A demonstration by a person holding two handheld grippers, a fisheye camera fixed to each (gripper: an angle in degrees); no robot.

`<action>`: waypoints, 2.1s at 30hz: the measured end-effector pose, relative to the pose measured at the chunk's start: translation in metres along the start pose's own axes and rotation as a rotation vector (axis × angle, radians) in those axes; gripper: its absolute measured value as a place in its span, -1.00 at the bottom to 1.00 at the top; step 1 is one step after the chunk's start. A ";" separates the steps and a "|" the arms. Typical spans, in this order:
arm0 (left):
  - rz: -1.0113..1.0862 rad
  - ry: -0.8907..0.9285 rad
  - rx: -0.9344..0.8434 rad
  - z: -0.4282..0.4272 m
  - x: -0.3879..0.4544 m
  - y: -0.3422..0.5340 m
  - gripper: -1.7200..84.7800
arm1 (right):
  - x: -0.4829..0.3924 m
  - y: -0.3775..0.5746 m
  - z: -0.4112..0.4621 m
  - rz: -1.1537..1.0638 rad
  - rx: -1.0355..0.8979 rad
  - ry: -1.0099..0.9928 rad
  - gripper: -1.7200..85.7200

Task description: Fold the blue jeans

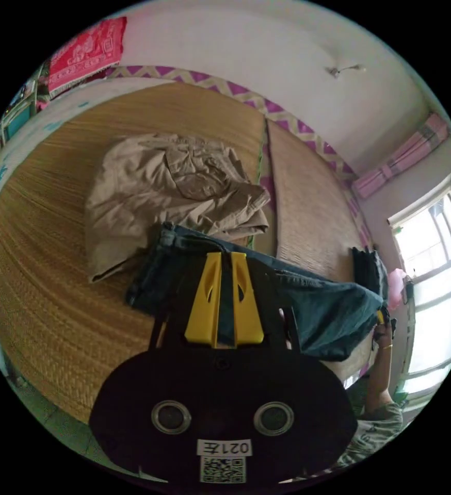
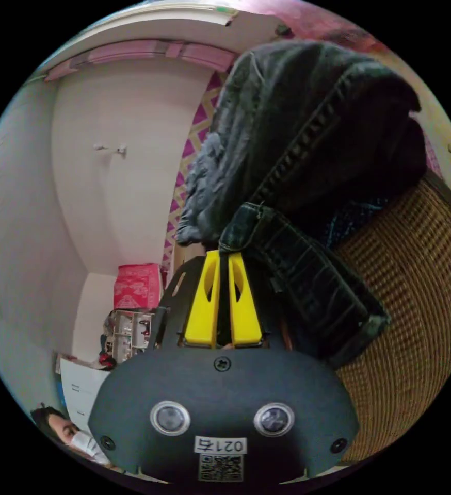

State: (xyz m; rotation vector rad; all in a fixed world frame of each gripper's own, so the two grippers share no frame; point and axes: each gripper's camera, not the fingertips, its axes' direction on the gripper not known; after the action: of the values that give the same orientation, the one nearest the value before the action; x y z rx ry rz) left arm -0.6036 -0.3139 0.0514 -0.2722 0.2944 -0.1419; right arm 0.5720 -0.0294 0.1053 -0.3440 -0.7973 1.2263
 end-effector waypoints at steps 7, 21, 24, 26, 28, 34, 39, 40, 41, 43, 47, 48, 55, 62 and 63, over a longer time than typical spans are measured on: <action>0.181 -0.064 0.092 -0.010 0.011 0.016 -0.84 | -0.016 0.078 0.001 -0.310 -0.092 -0.077 -0.84; 0.443 -0.146 -0.003 0.029 0.050 0.075 -0.90 | -0.061 0.445 0.218 -1.368 -0.682 0.496 -0.97; 0.437 -0.149 -0.008 0.027 0.047 0.075 -0.94 | -0.045 0.495 0.226 -1.472 -0.657 0.589 -0.98; 0.430 -0.172 0.003 0.024 0.046 0.077 -0.95 | -0.037 0.519 0.232 -1.540 -0.599 0.646 -0.98; 0.348 -0.237 0.055 0.014 0.036 0.080 -0.97 | -0.029 0.534 0.237 -1.569 -0.569 0.677 -0.98; -0.026 0.018 0.170 -0.022 -0.031 0.099 -0.82 | -0.011 0.542 0.247 -1.513 -0.570 0.631 -0.98; -0.291 0.229 0.121 0.002 -0.061 0.110 -0.67 | -0.001 0.543 0.253 -1.479 -0.580 0.614 -0.97; -0.310 0.224 0.122 0.003 -0.062 0.111 -0.67 | 0.000 0.543 0.254 -1.473 -0.579 0.611 -0.97; -0.328 0.223 0.131 0.005 -0.063 0.110 -0.68 | 0.002 0.541 0.254 -1.461 -0.577 0.605 -0.97; -0.344 0.193 0.142 0.008 -0.062 0.108 -0.70 | 0.004 0.538 0.255 -1.437 -0.580 0.596 -0.97; -0.372 0.174 0.178 0.015 -0.062 0.102 -0.76 | 0.007 0.526 0.256 -1.382 -0.596 0.570 -0.97; -0.395 0.202 0.197 0.018 -0.063 0.103 -0.78 | 0.009 0.522 0.255 -1.371 -0.594 0.561 -0.97; -0.344 0.389 0.358 0.005 -0.047 0.127 -0.96 | 0.008 0.510 0.251 -1.370 -0.555 0.571 -0.97; 0.125 0.166 0.490 -0.082 0.147 0.142 -0.98 | 0.001 0.427 0.173 -1.065 -0.407 0.343 -0.86; 0.219 0.130 0.506 -0.089 0.191 0.150 -0.98 | 0.005 0.416 0.154 -1.035 -0.359 0.348 -0.86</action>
State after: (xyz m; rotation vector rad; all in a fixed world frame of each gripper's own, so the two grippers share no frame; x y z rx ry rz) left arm -0.4348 -0.2261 -0.1242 0.2714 0.4038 -0.0143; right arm 0.1729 0.0855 -0.0500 -0.3487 -0.7293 0.0467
